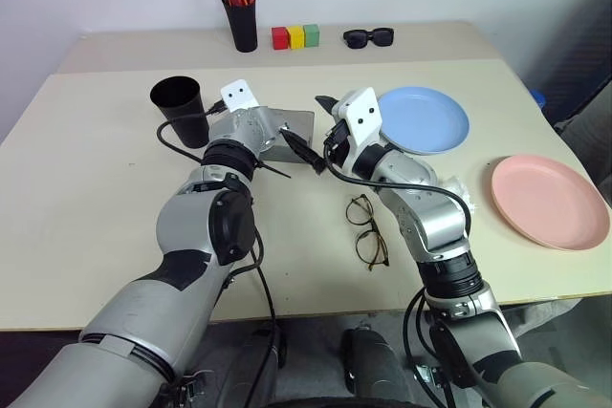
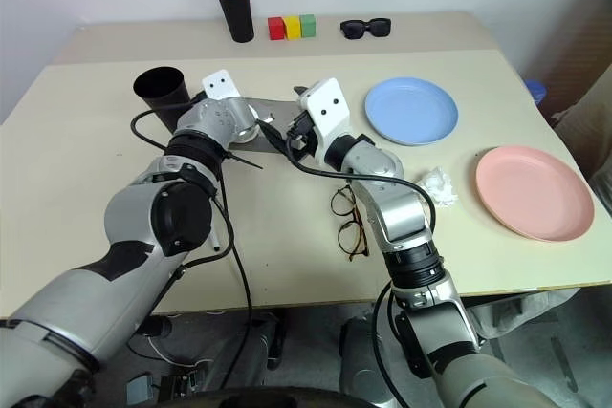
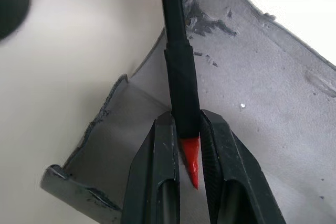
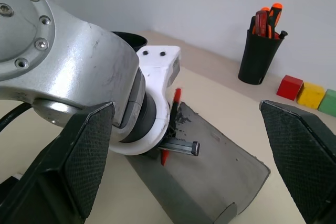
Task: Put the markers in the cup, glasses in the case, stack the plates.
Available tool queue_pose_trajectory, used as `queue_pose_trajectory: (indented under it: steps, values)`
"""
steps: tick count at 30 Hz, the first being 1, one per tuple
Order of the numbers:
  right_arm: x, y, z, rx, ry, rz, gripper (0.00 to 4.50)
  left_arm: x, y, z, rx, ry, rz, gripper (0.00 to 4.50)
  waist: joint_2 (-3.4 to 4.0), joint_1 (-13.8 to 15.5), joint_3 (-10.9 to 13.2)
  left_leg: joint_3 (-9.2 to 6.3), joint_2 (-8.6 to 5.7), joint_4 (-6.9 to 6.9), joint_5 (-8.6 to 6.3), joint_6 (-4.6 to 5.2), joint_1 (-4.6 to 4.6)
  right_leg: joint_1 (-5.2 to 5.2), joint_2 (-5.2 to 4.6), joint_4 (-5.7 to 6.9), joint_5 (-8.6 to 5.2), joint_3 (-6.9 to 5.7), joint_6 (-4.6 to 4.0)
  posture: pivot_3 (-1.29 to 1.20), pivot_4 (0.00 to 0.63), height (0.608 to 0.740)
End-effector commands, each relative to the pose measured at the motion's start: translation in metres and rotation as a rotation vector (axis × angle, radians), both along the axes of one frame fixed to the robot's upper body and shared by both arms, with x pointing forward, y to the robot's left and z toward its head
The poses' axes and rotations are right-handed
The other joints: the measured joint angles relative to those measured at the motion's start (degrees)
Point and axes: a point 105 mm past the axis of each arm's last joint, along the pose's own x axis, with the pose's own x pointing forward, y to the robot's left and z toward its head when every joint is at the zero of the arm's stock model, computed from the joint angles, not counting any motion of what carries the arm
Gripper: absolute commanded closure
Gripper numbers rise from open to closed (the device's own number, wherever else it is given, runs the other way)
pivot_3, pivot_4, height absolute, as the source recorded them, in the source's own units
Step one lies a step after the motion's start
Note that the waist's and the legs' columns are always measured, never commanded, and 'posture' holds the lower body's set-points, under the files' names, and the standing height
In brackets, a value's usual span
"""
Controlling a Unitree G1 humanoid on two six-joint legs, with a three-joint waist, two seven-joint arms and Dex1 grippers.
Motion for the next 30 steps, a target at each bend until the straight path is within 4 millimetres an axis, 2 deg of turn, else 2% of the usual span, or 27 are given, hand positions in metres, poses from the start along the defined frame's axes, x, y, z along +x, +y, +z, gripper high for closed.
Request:
queue_pose_trajectory:
  steps: [1, 6, 8, 12, 15, 20, 25, 30]
  values:
    - [-0.009, 0.011, 0.008, 0.003, -0.038, 0.051, 0.0, 0.009, -0.008, 0.049, 0.153, -0.21, -0.021, 4.47, 0.0, -0.1, 0.0, 0.0, 0.0, 0.0, 0.0, 0.0, 0.0, 0.0, 0.0, 0.0, 0.0, 0.0, 0.0, 0.0, 0.15, 0.74]
    - [-0.009, 0.01, 0.008, 0.004, -0.039, 0.046, 0.0, 0.005, -0.012, 0.069, 0.318, -0.356, -0.049, 4.47, 0.0, -0.2, 0.0, 0.01, 0.01, -0.06, 0.0, -0.01, 0.0, -0.04, 0.0, 0.01, 0.0, 0.01, 0.0, 0.0, 0.15, 0.74]
    - [-0.008, 0.009, 0.009, 0.006, -0.04, 0.041, 0.0, 0.001, -0.01, 0.084, 0.363, -0.477, -0.041, 4.47, 0.01, -0.2, 0.0, 0.01, 0.01, -0.09, 0.01, -0.02, 0.0, -0.06, 0.0, 0.0, 0.0, 0.02, -0.01, 0.0, 0.15, 0.74]
    - [-0.006, 0.006, 0.012, 0.019, -0.044, 0.029, 0.0, -0.016, 0.001, 0.111, 0.326, -0.737, -0.009, 4.47, 0.02, -0.3, 0.0, 0.04, 0.03, -0.13, 0.04, -0.07, -0.02, -0.11, 0.0, 0.01, 0.01, 0.06, -0.02, 0.0, 0.15, 0.74]
    - [-0.008, 0.005, 0.026, 0.1, -0.051, 0.046, 0.0, -0.031, 0.029, 0.122, 0.39, -0.889, 0.044, 4.47, 0.02, -0.3, 0.0, 0.03, 0.04, -0.16, 0.06, -0.1, -0.01, -0.14, 0.01, 0.01, 0.02, 0.07, -0.04, 0.0, 0.15, 0.74]
    - [-0.021, 0.011, 0.05, 0.23, -0.043, 0.152, 0.0, -0.05, 0.077, 0.132, 0.539, -1.002, 0.149, 4.47, 0.03, -0.2, 0.0, 0.02, 0.04, -0.15, 0.06, -0.1, -0.01, -0.14, 0.02, 0.01, 0.03, 0.08, -0.06, 0.0, 0.15, 0.74]
    - [-0.03, 0.017, 0.052, 0.232, -0.028, 0.221, 0.0, -0.058, 0.118, 0.133, 0.621, -1.003, 0.238, 4.47, 0.03, 0.2, 0.0, -0.01, 0.02, -0.1, 0.05, -0.09, -0.02, -0.09, 0.01, -0.01, 0.03, 0.06, -0.06, 0.0, 0.15, 0.74]
    - [-0.031, 0.019, 0.052, 0.229, -0.027, 0.235, 0.0, -0.059, 0.136, 0.124, 0.655, -0.967, 0.244, 4.47, 0.03, 0.0, 0.0, -0.01, 0.02, -0.1, 0.05, -0.09, -0.02, -0.1, 0.01, 0.0, 0.03, 0.05, -0.06, 0.0, 0.15, 0.74]
